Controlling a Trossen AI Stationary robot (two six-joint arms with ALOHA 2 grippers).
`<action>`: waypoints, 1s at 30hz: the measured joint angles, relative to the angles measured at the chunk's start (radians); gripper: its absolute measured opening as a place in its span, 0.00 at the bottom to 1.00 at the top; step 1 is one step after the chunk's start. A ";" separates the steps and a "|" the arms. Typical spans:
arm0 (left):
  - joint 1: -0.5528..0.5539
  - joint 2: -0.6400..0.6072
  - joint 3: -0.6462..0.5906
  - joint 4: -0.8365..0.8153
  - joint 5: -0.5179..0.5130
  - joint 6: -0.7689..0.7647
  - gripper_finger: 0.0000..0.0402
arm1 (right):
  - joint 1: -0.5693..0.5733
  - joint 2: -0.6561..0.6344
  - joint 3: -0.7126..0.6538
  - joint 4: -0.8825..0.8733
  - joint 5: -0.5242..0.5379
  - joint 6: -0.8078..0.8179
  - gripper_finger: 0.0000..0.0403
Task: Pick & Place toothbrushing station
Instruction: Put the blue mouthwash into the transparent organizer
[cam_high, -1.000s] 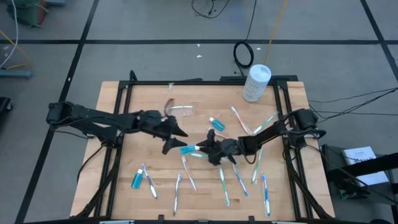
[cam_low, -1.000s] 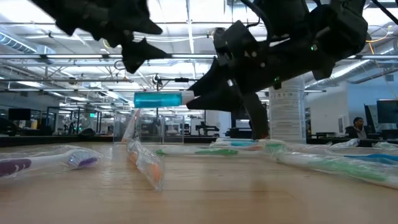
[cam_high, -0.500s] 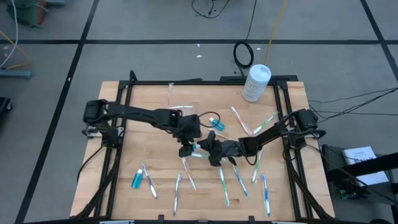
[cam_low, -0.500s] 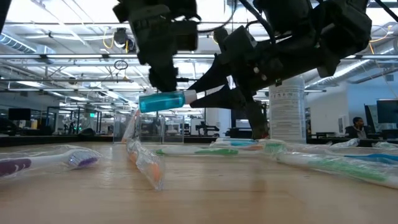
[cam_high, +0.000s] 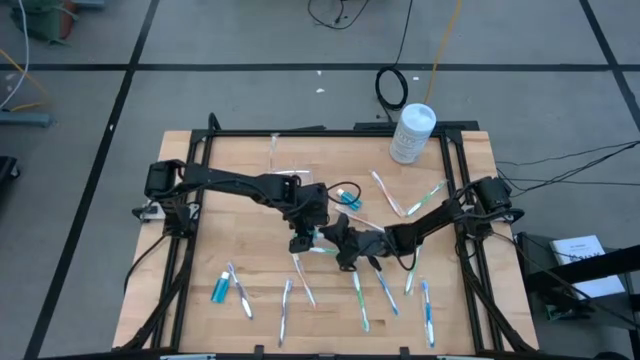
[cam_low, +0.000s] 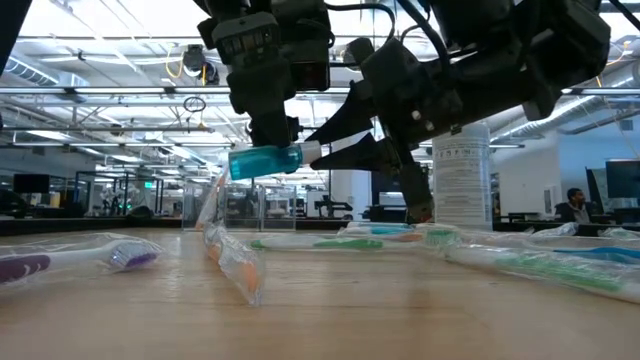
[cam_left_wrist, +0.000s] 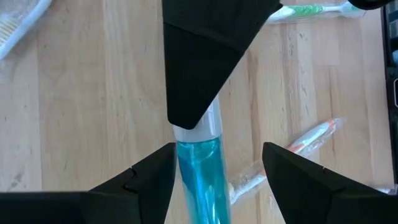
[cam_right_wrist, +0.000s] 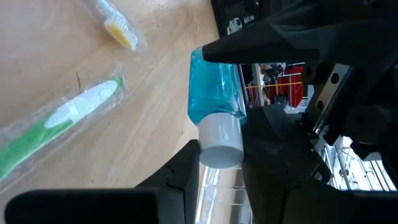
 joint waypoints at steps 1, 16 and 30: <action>0.000 0.000 0.000 0.000 0.000 0.000 0.59 | 0.000 0.000 0.000 0.000 0.000 0.000 0.23; 0.002 0.000 0.000 0.012 -0.031 0.016 0.27 | 0.000 0.000 0.000 0.000 -0.001 -0.042 0.24; 0.002 -0.004 0.000 0.007 -0.023 0.046 0.26 | 0.000 0.000 0.000 -0.001 0.004 0.014 0.31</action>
